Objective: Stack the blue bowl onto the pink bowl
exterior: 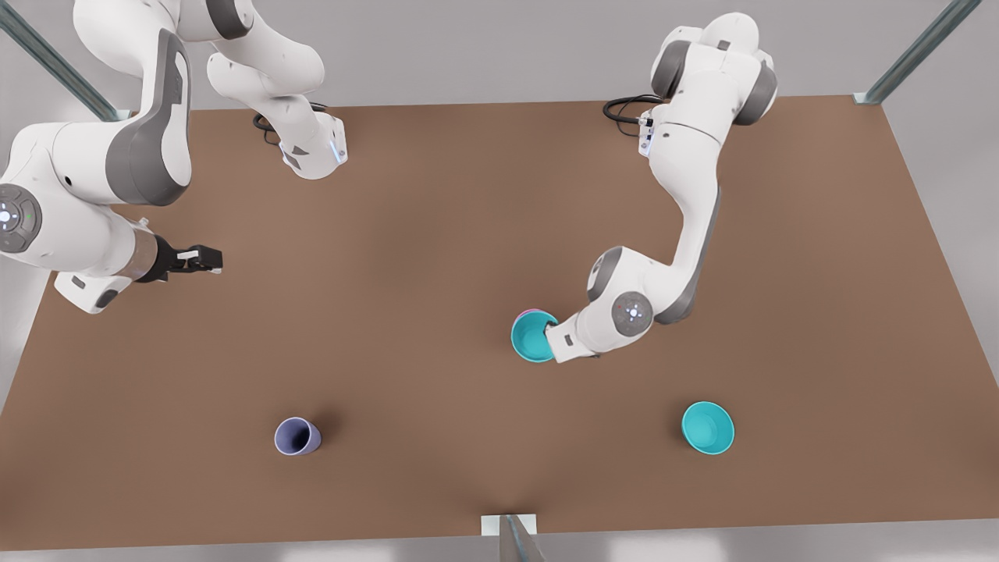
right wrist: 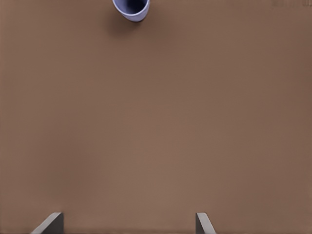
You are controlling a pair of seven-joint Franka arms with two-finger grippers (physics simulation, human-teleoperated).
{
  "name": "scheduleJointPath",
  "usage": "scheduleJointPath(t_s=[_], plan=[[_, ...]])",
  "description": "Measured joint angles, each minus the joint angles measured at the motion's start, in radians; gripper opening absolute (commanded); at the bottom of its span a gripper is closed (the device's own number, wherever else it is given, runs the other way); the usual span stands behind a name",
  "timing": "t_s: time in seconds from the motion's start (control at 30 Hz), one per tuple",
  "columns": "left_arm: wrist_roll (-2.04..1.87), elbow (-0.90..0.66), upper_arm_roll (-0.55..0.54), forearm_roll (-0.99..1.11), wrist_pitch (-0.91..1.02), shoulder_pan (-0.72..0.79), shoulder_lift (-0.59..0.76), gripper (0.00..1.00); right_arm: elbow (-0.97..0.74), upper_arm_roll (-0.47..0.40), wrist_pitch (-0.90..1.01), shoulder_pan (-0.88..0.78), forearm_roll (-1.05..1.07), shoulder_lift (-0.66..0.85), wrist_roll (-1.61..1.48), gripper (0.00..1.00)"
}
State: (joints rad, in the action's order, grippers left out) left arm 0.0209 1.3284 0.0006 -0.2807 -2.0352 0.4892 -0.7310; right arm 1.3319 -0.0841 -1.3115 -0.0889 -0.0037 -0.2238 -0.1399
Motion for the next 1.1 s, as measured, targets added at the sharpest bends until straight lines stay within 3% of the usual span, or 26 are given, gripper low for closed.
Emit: scheduleJointPath(t_s=[0.67, 0.7, 0.87, 1.1], plan=[[-0.329, 0.074, -0.014, 0.004, 0.053, 0.006, -0.002, 0.21, 0.003, 0.001, 0.0, -0.002, 0.002, -0.006, -0.053, 1.0], [-0.336, 0.074, -0.015, 0.003, 0.053, 0.006, -0.002, 1.0, 0.003, 0.001, 0.0, -0.002, 0.002, -0.006, -0.055, 1.0], [-0.343, 0.068, -0.013, -0.009, 0.072, -0.006, 0.014, 1.0, 0.003, 0.002, 0.001, -0.002, 0.003, -0.006, -0.061, 1.0], [-0.31, 0.021, -0.014, 0.269, 0.423, -0.276, 0.45, 1.0, 0.003, 0.002, 0.0, -0.002, 0.003, -0.006, -0.067, 1.0]])
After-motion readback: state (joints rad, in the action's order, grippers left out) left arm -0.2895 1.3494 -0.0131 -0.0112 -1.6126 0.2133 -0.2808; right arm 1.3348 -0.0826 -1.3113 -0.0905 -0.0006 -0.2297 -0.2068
